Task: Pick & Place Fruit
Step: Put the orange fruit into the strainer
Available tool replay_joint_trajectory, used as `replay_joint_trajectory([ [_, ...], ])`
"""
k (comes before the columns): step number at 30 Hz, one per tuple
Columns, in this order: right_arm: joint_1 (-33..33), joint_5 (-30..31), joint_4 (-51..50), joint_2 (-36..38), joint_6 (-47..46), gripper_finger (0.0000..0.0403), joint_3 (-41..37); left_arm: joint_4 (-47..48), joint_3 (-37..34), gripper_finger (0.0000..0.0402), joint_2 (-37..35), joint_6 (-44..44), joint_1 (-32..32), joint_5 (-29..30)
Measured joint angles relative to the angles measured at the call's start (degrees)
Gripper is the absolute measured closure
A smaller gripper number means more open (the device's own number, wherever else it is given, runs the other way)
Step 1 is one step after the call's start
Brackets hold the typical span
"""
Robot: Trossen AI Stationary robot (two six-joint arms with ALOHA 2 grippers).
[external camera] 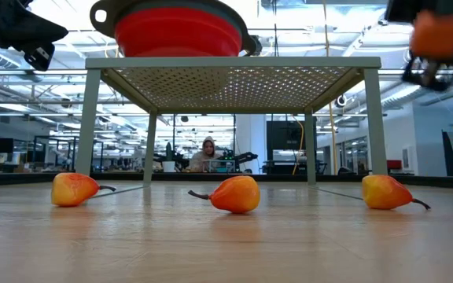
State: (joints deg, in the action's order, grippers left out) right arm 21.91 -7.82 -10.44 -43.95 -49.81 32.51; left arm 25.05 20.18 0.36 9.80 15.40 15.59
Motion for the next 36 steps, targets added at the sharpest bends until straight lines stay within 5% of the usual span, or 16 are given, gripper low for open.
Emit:
replay_joint_trajectory([
  [23, -0.1, 4.7, 50.7, 6.0, 38.9, 0.0277, 0.0, 0.0, 0.0, 0.0383, 0.0, 1.0, 0.0, 0.0],
  [28, -0.1, -0.1, 55.1, 5.9, 47.2, 0.0277, 0.1, 0.0, 0.0, 0.0381, 0.0, 0.9, 0.0, 0.0],
  [36, 0.0, -1.1, 55.2, 5.8, 45.8, 0.0277, 0.1, 0.0, 0.0, 0.038, 0.0, 0.9, 0.0, 0.0],
])
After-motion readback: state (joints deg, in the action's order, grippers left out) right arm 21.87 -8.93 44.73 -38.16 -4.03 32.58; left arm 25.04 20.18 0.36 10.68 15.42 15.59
